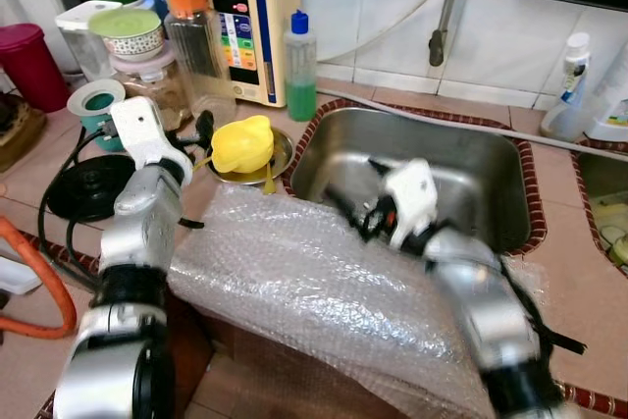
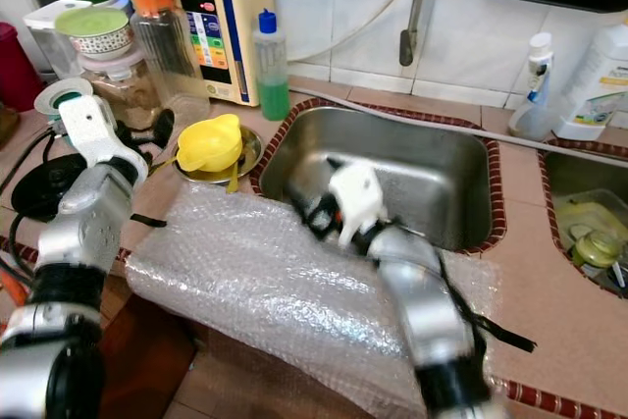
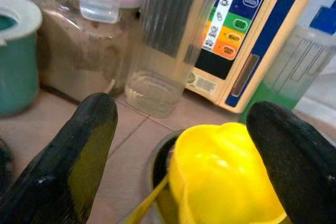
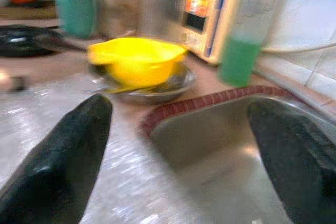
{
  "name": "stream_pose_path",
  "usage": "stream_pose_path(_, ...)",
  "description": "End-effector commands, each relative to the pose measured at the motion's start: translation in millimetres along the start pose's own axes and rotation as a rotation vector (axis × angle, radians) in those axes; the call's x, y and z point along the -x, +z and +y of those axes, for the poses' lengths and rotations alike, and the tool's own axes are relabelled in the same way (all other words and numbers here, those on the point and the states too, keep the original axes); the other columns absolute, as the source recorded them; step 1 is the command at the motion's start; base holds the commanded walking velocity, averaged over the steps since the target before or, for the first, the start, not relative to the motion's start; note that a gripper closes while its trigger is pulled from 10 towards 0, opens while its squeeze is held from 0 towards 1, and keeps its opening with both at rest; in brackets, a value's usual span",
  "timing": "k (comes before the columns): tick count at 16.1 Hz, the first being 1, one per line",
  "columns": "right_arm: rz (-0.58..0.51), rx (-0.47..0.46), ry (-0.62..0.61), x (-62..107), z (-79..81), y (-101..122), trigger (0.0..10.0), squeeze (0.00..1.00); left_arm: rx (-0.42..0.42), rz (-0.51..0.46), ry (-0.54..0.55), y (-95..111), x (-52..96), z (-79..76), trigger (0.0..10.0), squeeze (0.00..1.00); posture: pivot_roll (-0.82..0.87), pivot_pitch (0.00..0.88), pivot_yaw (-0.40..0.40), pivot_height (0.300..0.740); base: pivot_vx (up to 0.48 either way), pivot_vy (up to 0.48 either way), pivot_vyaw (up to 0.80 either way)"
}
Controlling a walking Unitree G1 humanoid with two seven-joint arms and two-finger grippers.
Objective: Kitchen organization
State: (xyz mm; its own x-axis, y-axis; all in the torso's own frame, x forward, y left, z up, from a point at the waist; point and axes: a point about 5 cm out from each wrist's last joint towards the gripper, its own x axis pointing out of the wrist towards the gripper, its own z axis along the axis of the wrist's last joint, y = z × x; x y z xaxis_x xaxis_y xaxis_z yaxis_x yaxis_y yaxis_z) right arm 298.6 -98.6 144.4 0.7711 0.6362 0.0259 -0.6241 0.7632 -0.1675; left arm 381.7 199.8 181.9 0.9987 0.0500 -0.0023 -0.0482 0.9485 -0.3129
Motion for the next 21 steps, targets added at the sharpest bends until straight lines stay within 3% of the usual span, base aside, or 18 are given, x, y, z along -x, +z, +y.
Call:
stream_pose_path(1, -0.004, 0.002, 0.013, 1.6, 6.8, 6.1, 10.0, 0.0, 0.026, 0.009, -0.01, 2.8, -5.6, -7.2, 10.0, 1.0, -0.01, 0.0, 0.101, 0.74, 0.0, 0.0, 0.0)
stream_pose_path(2, 0.0, -0.01, 0.014, 2.9, 11.0, 6.7, 10.0, 0.0, 0.027, 0.009, -0.012, 3.4, -7.8, -9.3, 10.0, 1.0, -0.01, 0.0, 0.105, 0.74, 0.0, 0.0, 0.0)
stream_pose_path(3, 0.008, -0.014, 0.029, 4.0, 19.1, 8.2, 10.0, 0.0, 0.016, 0.02, -0.018, 2.5, -10.9, -12.2, 10.0, 0.56, -0.03, 0.0, 0.116, 0.74, 0.0, 0.0, 0.0)
stream_pose_path(4, 0.011, -0.012, 0.035, 4.8, 21.8, 9.2, 10.0, 0.0, 0.011, 0.025, -0.018, 1.8, -11.9, -13.1, 10.0, 0.56, -0.03, 0.0, 0.119, 0.74, 0.0, 0.0, 0.0)
stream_pose_path(5, 0.023, -0.018, 0.042, 8.5, 28.5, 13.0, 10.0, 0.0, -0.009, 0.081, 0.002, -4.5, -14.9, -14.4, 10.0, 0.0, -0.04, 0.0, 0.129, 0.74, 0.0, 0.0, 0.0)
stream_pose_path(7, 0.036, -0.026, 0.047, 12.5, 35.2, 18.1, 10.0, 0.0, 0.021, 0.18, 0.048, -15.2, -16.8, -11.7, 10.0, 0.0, -0.05, 0.0, 0.142, 0.74, 0.0, 0.0, 0.0)
stream_pose_path(13, 0.063, -0.015, 0.057, 14.7, 40.5, 21.9, 10.0, 0.0, 0.069, 0.253, 0.081, -22.5, -18.5, -10.3, 10.0, 0.0, -0.05, 0.0, 0.15, 0.74, 0.0, 0.0, 0.0)
stream_pose_path(16, 0.065, -0.031, 0.14, 17.7, 49.4, 26.3, 10.0, 0.0, 0.125, 0.306, 0.073, -28.0, -18.4, -14.3, 9.6, 0.0, -0.05, 0.0, 0.147, 0.74, 0.0, 0.0, 0.0)
stream_pose_path(17, 0.068, -0.031, 0.155, 19.2, 50.4, 26.7, 10.0, 0.0, 0.134, 0.316, 0.072, -29.2, -18.4, -14.9, 8.5, 0.0, -0.05, 0.0, 0.147, 0.74, 0.0, 0.0, 0.0)
stream_pose_path(19, 0.087, -0.017, 0.155, 22.9, 47.7, 25.1, 10.0, 0.0, 0.159, 0.352, 0.065, -34.1, -17.9, -18.1, 3.7, 0.0, -0.06, 0.0, 0.144, 0.74, 0.0, 0.0, 0.0)
stream_pose_path(20, 0.09, -0.015, 0.153, 23.5, 46.7, 24.8, 10.0, 0.0, 0.176, 0.356, 0.06, -34.8, -18.0, -19.6, 2.5, 0.0, -0.06, 0.0, 0.143, 0.74, 0.0, 0.0, 0.0)
stream_pose_path(21, 0.097, -0.016, 0.15, 24.1, 46.0, 25.1, 10.0, 0.0, 0.191, 0.361, 0.06, -34.9, -18.5, -21.4, 0.0, 0.0, -0.07, 0.0, 0.142, 0.74, 0.0, 0.0, 0.0)
